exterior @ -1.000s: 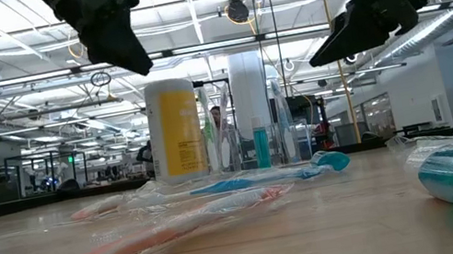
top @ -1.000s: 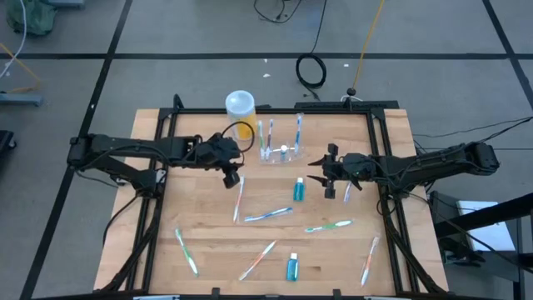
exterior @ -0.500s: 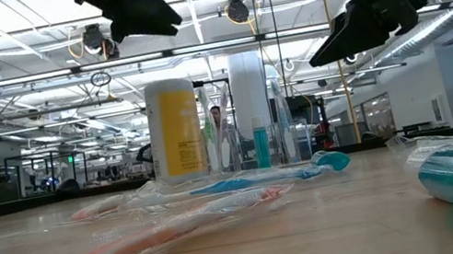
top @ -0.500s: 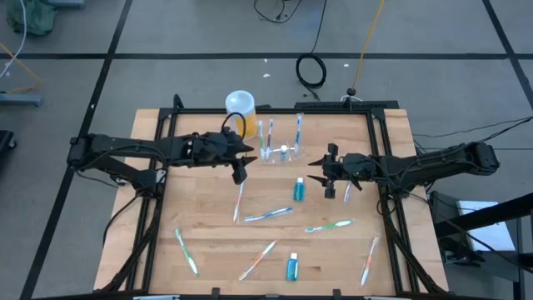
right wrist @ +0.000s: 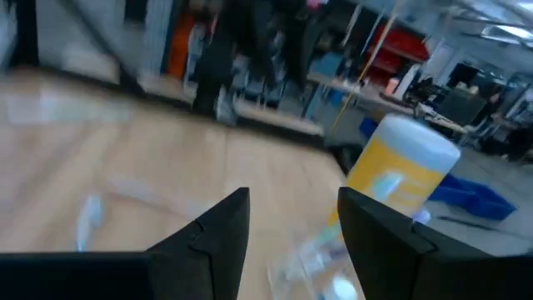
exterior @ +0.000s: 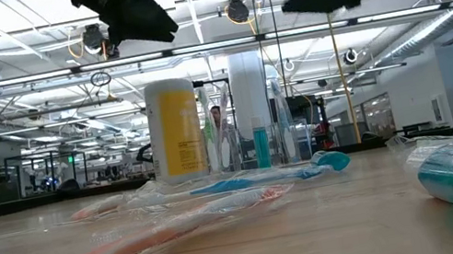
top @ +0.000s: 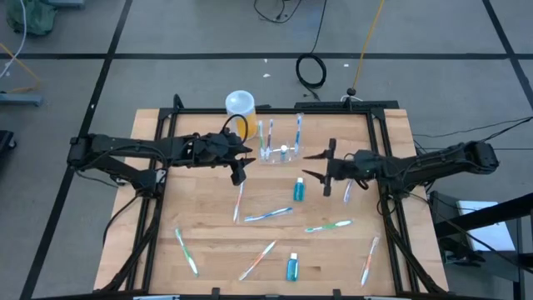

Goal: Pick & Place toothbrushing station
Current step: Put the purple toothbrush into the transparent organizer

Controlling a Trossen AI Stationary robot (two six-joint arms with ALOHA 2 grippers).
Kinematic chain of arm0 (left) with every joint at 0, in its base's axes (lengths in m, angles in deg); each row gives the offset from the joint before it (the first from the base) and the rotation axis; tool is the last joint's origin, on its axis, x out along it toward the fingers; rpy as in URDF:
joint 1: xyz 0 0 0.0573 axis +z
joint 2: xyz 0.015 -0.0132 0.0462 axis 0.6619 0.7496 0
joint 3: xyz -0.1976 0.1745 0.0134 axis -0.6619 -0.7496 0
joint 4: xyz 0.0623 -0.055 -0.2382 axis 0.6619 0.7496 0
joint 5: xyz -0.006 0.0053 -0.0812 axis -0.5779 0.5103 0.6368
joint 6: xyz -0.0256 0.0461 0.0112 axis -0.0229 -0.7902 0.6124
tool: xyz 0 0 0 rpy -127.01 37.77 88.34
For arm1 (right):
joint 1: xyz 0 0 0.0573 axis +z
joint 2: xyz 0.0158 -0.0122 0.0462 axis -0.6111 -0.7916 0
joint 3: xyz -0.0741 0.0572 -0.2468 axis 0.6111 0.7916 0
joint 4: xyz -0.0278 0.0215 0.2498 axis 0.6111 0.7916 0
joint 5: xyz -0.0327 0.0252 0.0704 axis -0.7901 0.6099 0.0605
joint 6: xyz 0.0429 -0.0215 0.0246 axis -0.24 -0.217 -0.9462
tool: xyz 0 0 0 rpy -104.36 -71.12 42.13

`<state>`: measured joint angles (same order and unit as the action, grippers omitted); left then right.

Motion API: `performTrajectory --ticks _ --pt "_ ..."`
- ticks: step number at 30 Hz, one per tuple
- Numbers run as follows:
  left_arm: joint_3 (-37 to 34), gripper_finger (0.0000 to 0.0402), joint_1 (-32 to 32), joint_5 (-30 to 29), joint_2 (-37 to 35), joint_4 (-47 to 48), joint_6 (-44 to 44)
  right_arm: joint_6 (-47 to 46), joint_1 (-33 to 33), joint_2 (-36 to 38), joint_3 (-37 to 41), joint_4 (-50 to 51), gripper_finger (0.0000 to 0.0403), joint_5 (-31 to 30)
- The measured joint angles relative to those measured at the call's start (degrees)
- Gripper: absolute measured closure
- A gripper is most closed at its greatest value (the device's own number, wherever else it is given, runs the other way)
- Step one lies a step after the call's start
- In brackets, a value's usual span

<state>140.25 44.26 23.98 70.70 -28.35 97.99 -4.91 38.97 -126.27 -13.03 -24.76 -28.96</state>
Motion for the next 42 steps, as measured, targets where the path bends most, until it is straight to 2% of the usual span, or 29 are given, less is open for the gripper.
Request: performTrajectory --ticks 3,6,15,19,22,27,31,35,37,42 --pt "0.0 0.0245 0.0 0.0 0.0 0.2 0.0 7.8 0.9 -0.3 0.1 8.0 0.0225 0.1" --pt "0.0 0.0245 0.0 0.0 0.0 0.2 -0.4 8.2 1.6 -0.5 0.0 17.2 0.0225 -0.1" --pt "0.0 0.0245 0.1 -0.1 0.0 -0.7 -2.4 -4.3 3.3 1.1 -0.5 53.8 0.0225 -0.1" --pt "0.0 0.0245 0.1 -0.1 0.0 -0.7 -2.4 -5.7 4.4 2.6 -1.3 55.1 0.0225 3.0" --pt "0.0 0.0245 0.3 -0.1 0.0 -0.8 -2.4 -5.6 4.5 2.8 -4.3 57.6 0.0225 3.0" --pt "0.0 0.0245 0.5 -0.2 0.0 -2.3 -2.4 -7.8 4.5 1.9 -14.1 65.0 0.0225 1.0" --pt "0.0 0.0245 0.6 -0.1 0.0 -2.5 -2.4 -9.7 4.8 -2.4 -21.0 73.4 0.0225 0.0" --pt "0.0 0.0245 0.6 -0.1 0.0 -2.4 -2.3 -4.7 5.3 -9.7 -25.8 85.0 0.0225 -1.6" --pt "0.0 0.0245 0.6 -0.1 0.0 -2.4 -2.3 -3.9 5.1 -13.2 -26.8 89.1 0.0225 -2.0" --pt "0.0 0.0245 0.5 0.0 0.0 -2.3 -2.2 -5.8 5.3 -21.6 -26.8 101.2 0.0225 1.9"
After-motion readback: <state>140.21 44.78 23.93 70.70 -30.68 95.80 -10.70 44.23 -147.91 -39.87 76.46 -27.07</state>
